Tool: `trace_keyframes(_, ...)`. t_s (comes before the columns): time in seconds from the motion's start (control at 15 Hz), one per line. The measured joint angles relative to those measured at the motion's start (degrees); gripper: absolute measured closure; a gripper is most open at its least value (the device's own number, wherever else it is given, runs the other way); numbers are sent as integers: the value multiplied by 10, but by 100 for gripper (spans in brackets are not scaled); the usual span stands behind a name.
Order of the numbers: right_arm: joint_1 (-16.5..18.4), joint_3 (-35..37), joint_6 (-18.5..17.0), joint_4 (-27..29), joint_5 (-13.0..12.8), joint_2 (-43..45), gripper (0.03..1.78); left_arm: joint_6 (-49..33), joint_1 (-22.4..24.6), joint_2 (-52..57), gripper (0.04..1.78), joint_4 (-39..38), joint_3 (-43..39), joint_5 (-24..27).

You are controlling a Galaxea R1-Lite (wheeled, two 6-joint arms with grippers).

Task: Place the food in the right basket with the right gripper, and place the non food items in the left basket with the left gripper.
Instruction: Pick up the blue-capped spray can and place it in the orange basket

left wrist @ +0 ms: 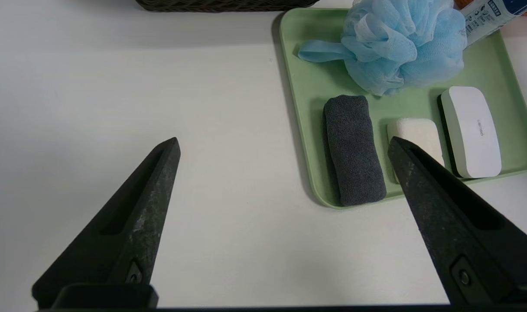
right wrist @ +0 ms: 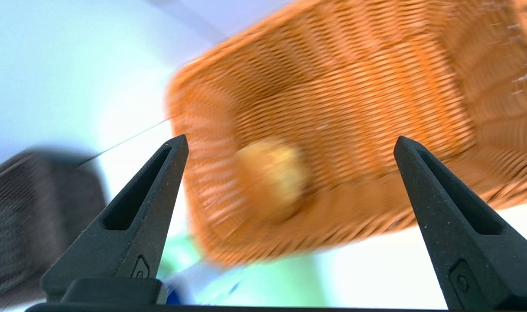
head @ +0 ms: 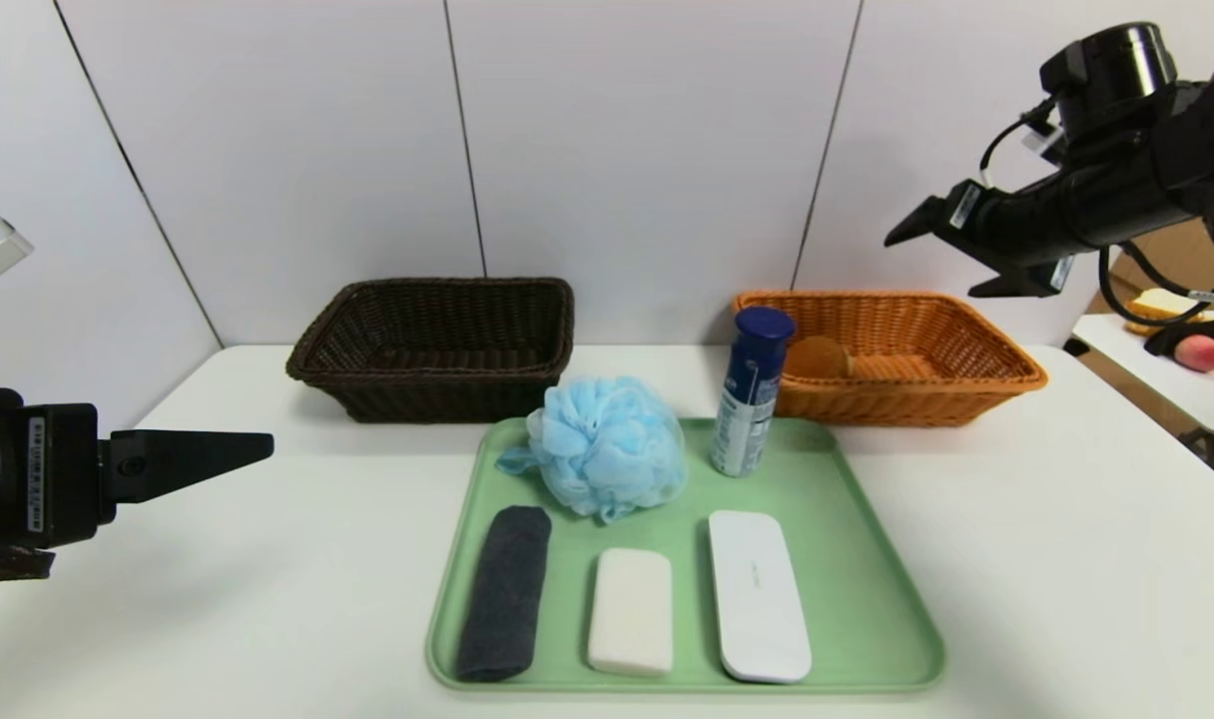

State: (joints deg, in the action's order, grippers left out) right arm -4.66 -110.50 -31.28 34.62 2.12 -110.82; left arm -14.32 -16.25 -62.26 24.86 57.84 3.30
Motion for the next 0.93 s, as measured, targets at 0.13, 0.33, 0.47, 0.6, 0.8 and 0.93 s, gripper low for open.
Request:
trace_keyframes(0.13, -29, 34, 3, -1, 0, 44, 15, 0, 0, 3, 13, 0, -2, 0)
trace_keyframes(0.33, -76, 125, 7, -8, -4, 117, 14, 0, 0, 7, 13, 2, -3, -1)
trace_keyframes(0.47, -109, 211, 13, -41, -3, 168, 13, 0, 0, 9, 13, 3, -5, -1)
trace_keyframes(0.6, -136, 326, 36, -111, -2, 214, 12, 0, 0, 12, 13, 9, -7, -1)
trace_keyframes(0.8, -164, 513, 104, -267, -3, 266, 12, 0, 0, 16, 13, 17, -9, -1)
trace_keyframes(0.93, -185, 637, 154, -411, -5, 289, 12, 0, 1, 19, 13, 19, -12, -3)
